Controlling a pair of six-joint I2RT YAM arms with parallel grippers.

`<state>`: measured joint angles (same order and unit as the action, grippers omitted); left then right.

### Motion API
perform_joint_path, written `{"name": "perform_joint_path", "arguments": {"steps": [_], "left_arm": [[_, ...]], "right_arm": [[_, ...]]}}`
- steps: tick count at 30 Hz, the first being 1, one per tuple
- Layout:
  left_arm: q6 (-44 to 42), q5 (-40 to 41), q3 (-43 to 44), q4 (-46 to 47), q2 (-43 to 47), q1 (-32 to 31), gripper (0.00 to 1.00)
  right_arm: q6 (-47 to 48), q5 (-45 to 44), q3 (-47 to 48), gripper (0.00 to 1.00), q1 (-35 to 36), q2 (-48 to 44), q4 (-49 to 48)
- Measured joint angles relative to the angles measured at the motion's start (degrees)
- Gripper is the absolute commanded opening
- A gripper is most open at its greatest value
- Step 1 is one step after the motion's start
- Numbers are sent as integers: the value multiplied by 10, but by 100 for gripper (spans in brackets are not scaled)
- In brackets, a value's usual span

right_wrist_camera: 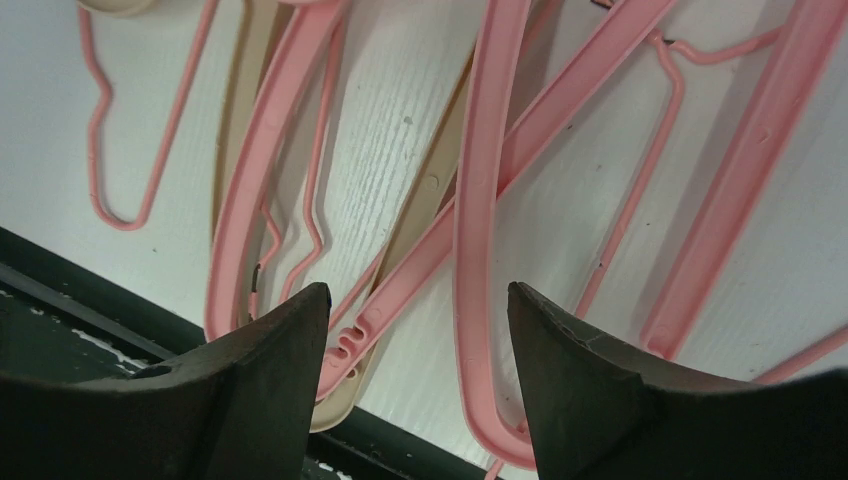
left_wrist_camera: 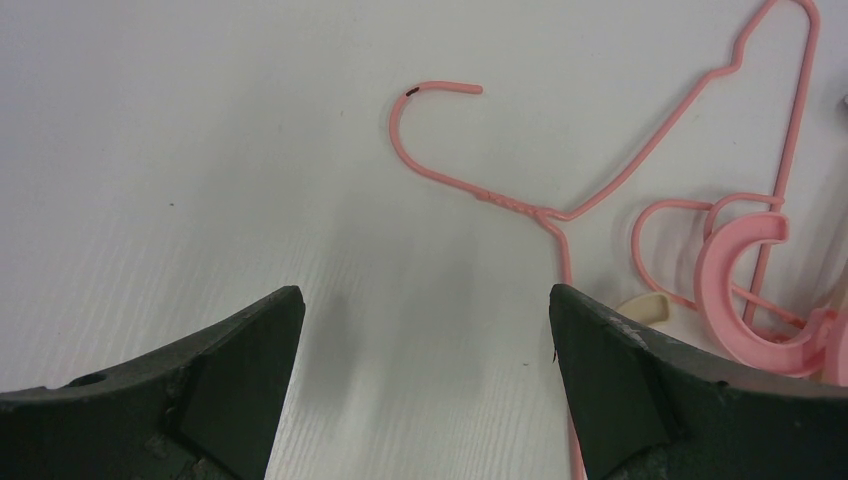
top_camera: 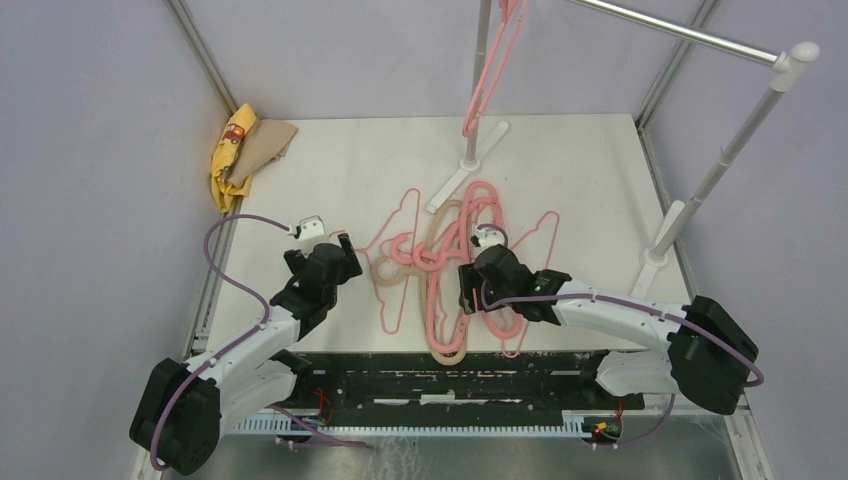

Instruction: Organize the hangers

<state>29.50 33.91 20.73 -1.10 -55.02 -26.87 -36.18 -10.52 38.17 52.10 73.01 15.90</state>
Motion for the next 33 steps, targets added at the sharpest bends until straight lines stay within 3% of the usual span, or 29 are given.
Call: {"name": "perform_joint_path", "arguments": {"steps": [8, 9, 13, 18, 24, 33], "left_arm": [[0, -10, -1, 1, 14, 0, 99], [0, -10, -2, 2, 15, 0, 99], [0, -10, -2, 7, 15, 0, 99], [0, -11, -2, 11, 12, 0, 99], [0, -11, -3, 13, 11, 0, 99], [0, -11, -6, 13, 11, 0, 99]], "right_arm": [[-13, -45, -18, 60, 0, 61, -22], [-14, -49, -18, 56, 0, 61, -24], [-16, -53, -21, 21, 0, 63, -37], [-19, -61, -28, 1, 0, 59, -42], [-21, -57, -35, 1, 0, 5, 1], [-61, -62, -27, 1, 0, -225, 65]]}}
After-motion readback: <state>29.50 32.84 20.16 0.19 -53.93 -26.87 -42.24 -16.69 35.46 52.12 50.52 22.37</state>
